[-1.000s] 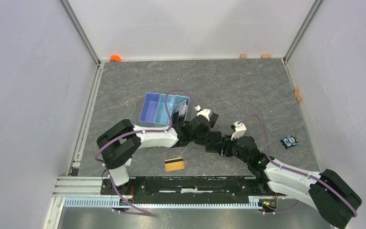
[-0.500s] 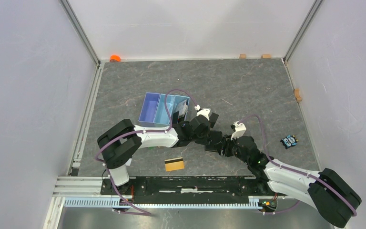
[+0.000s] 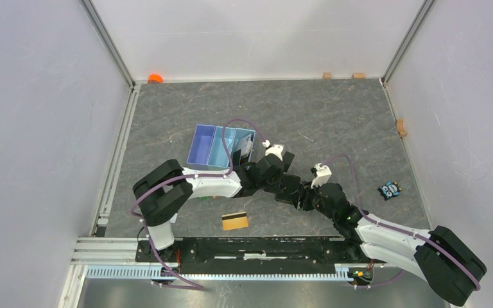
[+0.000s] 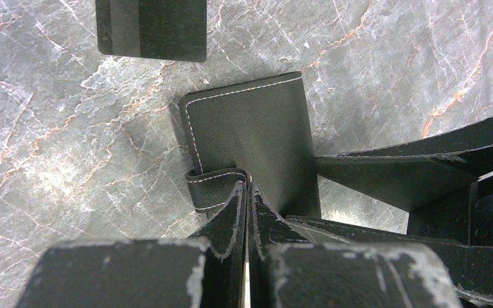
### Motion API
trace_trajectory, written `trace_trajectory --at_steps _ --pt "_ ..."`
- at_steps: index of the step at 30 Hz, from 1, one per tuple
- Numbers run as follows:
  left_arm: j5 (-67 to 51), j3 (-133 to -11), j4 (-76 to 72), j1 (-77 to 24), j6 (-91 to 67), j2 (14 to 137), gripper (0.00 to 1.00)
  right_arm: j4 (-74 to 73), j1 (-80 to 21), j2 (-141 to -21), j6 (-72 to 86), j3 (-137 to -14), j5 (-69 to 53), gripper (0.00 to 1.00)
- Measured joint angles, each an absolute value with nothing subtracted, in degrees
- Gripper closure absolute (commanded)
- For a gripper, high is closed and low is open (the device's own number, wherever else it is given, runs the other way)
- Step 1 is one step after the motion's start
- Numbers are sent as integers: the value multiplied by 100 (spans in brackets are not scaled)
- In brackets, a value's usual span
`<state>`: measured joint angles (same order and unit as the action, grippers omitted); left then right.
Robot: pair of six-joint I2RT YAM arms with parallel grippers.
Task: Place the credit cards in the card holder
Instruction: Close the card holder at the center of the board.
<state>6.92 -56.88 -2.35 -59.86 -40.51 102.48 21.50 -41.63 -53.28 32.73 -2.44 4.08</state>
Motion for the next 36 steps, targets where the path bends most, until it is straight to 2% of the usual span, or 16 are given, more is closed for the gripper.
trace_trajectory --at_steps 36 --pt "593 -6628 64 -5929 -3741 10958 98 2193 -4163 -5374 3275 -244 412 48"
